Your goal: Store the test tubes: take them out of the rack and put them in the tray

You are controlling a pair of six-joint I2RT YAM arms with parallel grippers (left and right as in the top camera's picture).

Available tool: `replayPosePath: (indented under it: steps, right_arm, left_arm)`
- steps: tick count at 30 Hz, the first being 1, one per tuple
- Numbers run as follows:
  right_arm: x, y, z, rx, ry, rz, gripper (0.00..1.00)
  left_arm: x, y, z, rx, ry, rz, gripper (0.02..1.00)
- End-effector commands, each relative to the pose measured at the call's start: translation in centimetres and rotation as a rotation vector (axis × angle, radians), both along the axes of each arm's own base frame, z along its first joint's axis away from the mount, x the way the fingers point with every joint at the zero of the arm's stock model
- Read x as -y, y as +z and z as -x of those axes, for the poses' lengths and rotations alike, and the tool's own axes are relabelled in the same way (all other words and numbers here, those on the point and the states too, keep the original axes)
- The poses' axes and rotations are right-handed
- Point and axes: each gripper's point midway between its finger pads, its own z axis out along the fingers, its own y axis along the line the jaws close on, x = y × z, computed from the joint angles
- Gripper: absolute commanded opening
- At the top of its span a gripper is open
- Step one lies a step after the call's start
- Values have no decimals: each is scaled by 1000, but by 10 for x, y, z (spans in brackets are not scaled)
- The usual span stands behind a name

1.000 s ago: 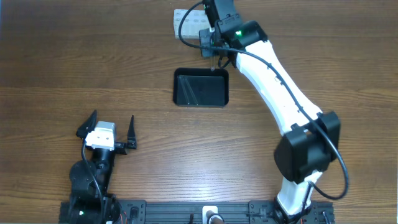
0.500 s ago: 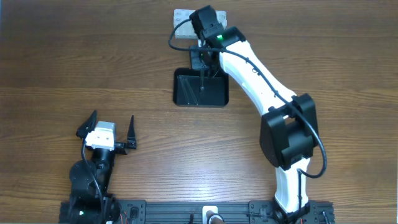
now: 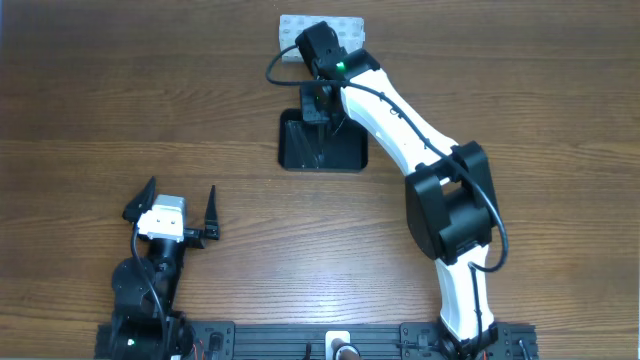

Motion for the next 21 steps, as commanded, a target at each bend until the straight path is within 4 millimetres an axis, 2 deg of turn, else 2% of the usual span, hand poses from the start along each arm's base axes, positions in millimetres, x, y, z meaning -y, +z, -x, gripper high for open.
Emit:
replayPosePath:
  steps: [1, 6, 12, 13, 17, 21]
  right_arm:
    - [-1, -24, 5, -52, -10, 18, 12]
    - [2, -28, 9, -71, -11, 29, 45]
    - [3, -28, 10, -75, -8, 33, 159]
    - [3, -28, 10, -75, -8, 33, 215]
    - [3, -28, 10, -75, -8, 33, 321]
    - [3, -27, 9, -70, 4, 34, 354]
  left_arm:
    - [1, -1, 0, 2, -8, -6, 1000]
    - [1, -1, 0, 2, -8, -6, 1000]
    - [1, -1, 0, 2, -8, -6, 1000]
    - [1, -1, 0, 2, -8, -6, 998]
    - [1, -1, 0, 2, -8, -6, 1000]
    - [1, -1, 0, 2, -8, -6, 1000]
